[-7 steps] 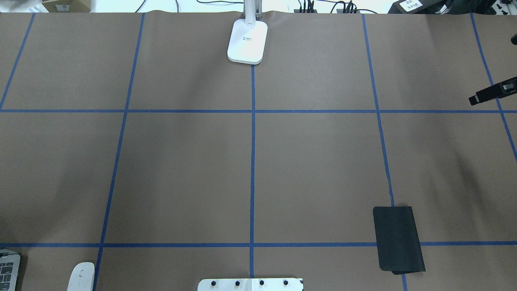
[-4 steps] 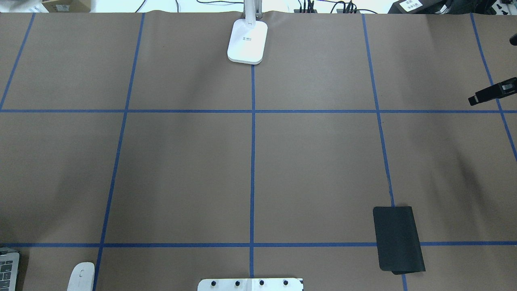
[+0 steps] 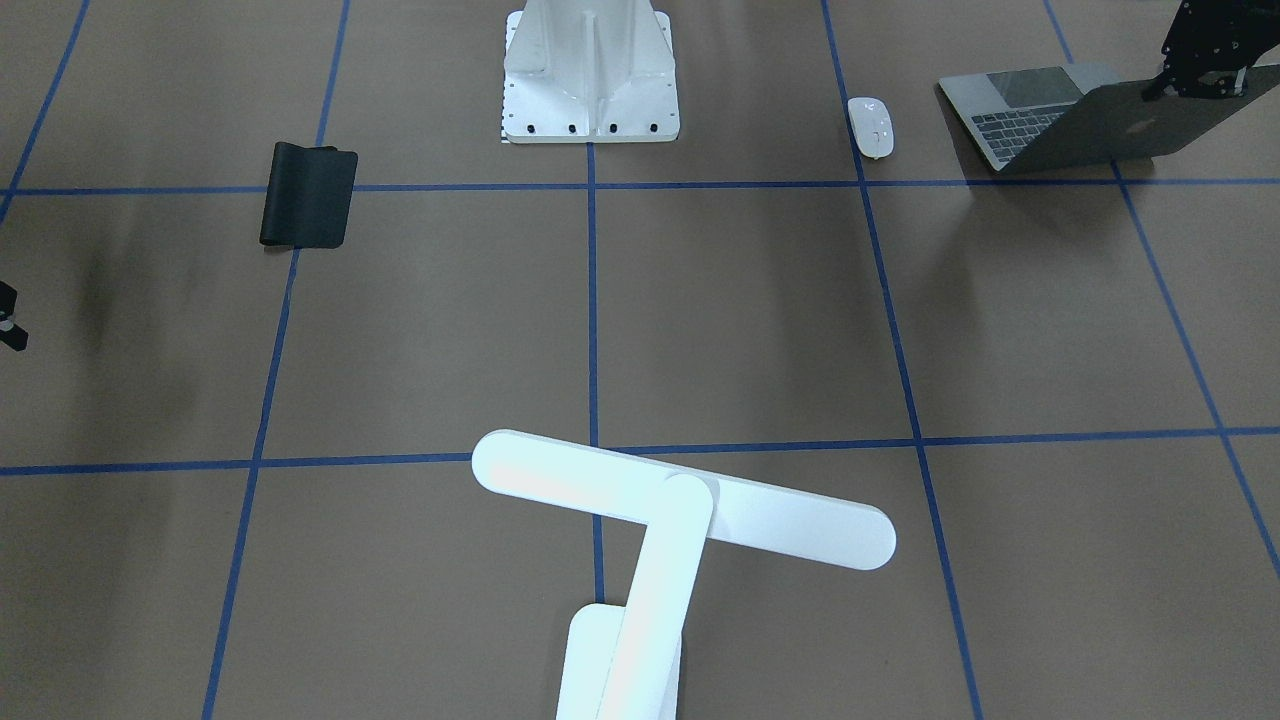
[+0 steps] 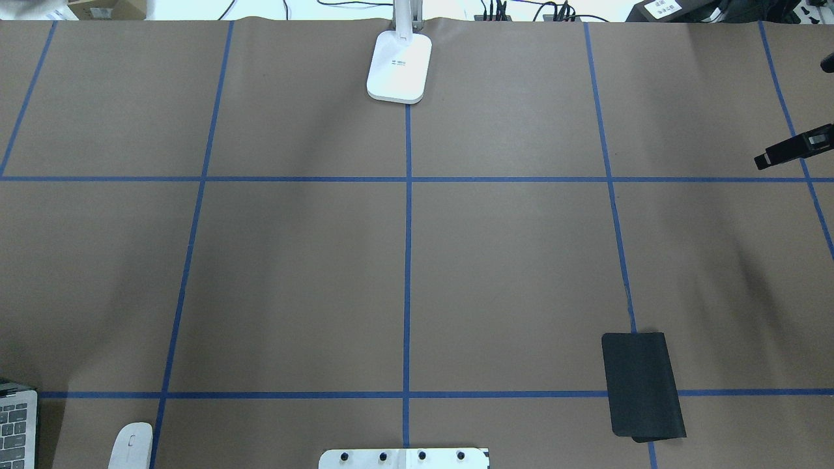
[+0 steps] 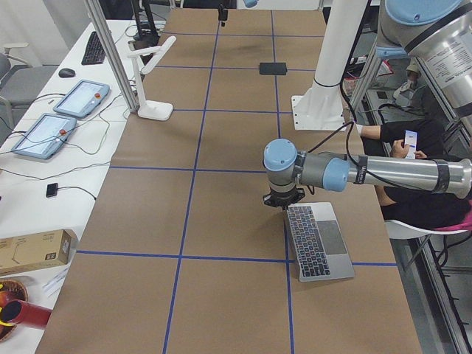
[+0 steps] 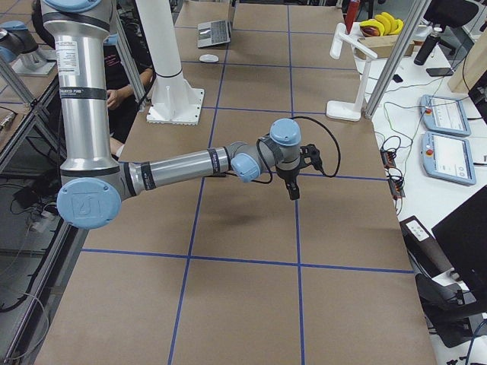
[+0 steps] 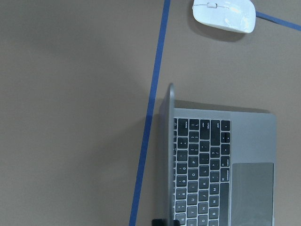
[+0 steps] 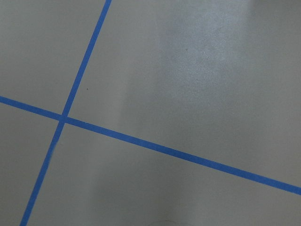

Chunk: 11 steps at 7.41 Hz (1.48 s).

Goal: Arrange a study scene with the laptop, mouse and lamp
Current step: 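Carry the silver laptop with the left gripper toward the white lamp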

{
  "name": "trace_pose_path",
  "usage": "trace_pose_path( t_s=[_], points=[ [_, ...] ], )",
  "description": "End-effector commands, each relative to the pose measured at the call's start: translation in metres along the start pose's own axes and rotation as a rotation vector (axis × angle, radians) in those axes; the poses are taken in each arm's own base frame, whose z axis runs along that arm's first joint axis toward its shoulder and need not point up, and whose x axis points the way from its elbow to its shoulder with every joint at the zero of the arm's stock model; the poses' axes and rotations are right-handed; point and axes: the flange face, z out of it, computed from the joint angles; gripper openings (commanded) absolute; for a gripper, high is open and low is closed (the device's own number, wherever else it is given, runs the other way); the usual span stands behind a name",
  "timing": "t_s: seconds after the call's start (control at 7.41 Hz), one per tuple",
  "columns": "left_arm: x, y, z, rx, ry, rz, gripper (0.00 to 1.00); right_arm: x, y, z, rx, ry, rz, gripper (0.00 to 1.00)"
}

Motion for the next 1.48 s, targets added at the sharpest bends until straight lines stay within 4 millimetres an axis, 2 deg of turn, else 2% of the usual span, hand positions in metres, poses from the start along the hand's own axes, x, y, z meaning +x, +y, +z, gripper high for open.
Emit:
trace_pose_path(
  t_s=[0.0, 0.13, 0.27, 0.54, 1.08, 1.21, 1.35],
  points=[
    [-0.015, -0.010, -0.024, 0.028, -0.078, 0.009, 0.06, 0.001, 0.001, 0.001, -0.002, 0.002, 0.001, 1.00],
    [-0.030, -0.022, -0.031, 0.040, -0.108, 0.035, 0.06, 0.001, 0.002, 0.001, -0.003, 0.002, 0.005, 1.00],
    [-0.038, -0.023, -0.037, 0.042, -0.131, 0.034, 0.06, 0.003, 0.004, 0.001, -0.004, 0.004, 0.012, 1.00],
    [-0.076, -0.070, -0.063, 0.049, -0.149, 0.042, 0.06, 0.005, 0.007, 0.003, -0.011, 0.005, 0.011, 1.00],
    [-0.167, -0.215, -0.144, -0.003, -0.214, 0.073, 0.06, 0.001, 0.006, -0.001, -0.004, -0.003, 0.010, 1.00],
    [-0.182, -0.254, -0.146, 0.000, -0.201, 0.079, 0.06, 0.000, 0.006, -0.002, -0.002, -0.004, 0.010, 1.00],
    [-0.178, -0.292, -0.130, 0.008, -0.173, 0.069, 0.06, 0.000, 0.006, -0.002, -0.004, -0.005, 0.011, 1.00]
  ],
)
